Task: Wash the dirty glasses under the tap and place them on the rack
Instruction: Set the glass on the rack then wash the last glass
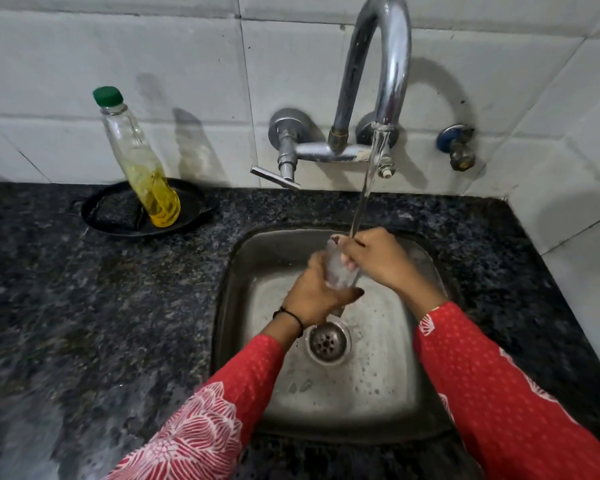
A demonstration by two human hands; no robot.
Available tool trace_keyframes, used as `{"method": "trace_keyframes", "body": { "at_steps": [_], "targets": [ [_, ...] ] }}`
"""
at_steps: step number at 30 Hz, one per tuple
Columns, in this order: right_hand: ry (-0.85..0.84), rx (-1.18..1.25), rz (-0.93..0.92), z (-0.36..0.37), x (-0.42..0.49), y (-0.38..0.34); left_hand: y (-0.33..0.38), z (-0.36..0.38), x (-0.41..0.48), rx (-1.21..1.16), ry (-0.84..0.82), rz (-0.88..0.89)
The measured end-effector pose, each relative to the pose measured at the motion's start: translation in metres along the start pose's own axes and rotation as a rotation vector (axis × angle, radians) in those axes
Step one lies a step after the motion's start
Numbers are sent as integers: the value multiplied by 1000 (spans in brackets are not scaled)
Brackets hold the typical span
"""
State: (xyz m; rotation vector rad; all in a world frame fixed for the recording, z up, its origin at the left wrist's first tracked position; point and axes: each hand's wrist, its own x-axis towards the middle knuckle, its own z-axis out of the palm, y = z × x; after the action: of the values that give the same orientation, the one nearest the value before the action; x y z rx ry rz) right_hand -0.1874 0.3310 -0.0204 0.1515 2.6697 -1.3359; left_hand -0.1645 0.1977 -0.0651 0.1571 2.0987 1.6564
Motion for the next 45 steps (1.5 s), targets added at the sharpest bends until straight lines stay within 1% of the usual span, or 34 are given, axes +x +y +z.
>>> {"method": "trace_keyframes", "body": {
  "at_steps": [1,2,5,6,7,8,9,11,12,14,17,20,22,25,27,28,30,31,32,33,34,36,38,41,43,45],
  "targets": [
    [-2,-4,-3,1,1,1,0,1,0,0,41,2],
    [4,47,-21,1,1,2,-1,0,0,-99,26,-3],
    [11,374,-74,0,-1,8,3,-13,-4,-540,-190,-143],
    [10,485,-72,0,-3,10,3,-17,-5,-586,-247,-155],
    [24,571,-58,1,-4,11,5,-18,-6,-561,-266,-132],
    [50,619,-42,2,-5,10,4,-17,-4,-487,-228,-84],
    [77,627,-38,4,-7,10,4,-15,-3,-433,-161,-28],
    [97,504,-87,4,-13,5,3,-12,1,-370,-56,80],
    [80,424,-117,4,-16,4,0,-11,2,-346,-45,129],
    [36,370,-136,1,-19,6,-5,-10,4,-293,-54,172],
    [52,365,-174,1,-21,15,-8,-6,0,-297,-71,168],
    [162,348,-251,10,-20,23,-18,-2,2,-323,10,102],
    [221,303,-278,16,-20,25,-21,-4,1,-382,55,48],
    [301,383,-278,21,-20,29,-23,-13,-2,-520,56,10],
    [368,508,-204,27,-21,31,-21,-18,-6,-530,62,17],
    [402,605,-117,33,-22,32,-20,-20,-8,-504,74,38],
    [453,863,151,46,-24,30,-16,-22,-12,-425,101,84],
    [440,1002,299,52,-25,30,-13,-22,-13,-376,112,112],
    [389,1111,435,57,-27,29,-10,-23,-15,-326,125,140],
    [311,1190,542,62,-28,29,-8,-25,-15,-279,138,169],
    [222,1251,610,66,-30,29,-6,-27,-15,-231,148,199],
    [107,1343,627,72,-33,27,-2,-29,-15,-147,160,248],
    [93,1414,542,72,-35,22,1,-29,-15,-136,189,256],
    [94,1481,420,65,-37,13,5,-28,-18,-247,255,170],
    [106,1384,360,57,-34,7,-2,-25,-15,-281,282,92],
    [202,1200,323,51,-28,0,-8,-24,-7,-332,298,7]
  ]
}}
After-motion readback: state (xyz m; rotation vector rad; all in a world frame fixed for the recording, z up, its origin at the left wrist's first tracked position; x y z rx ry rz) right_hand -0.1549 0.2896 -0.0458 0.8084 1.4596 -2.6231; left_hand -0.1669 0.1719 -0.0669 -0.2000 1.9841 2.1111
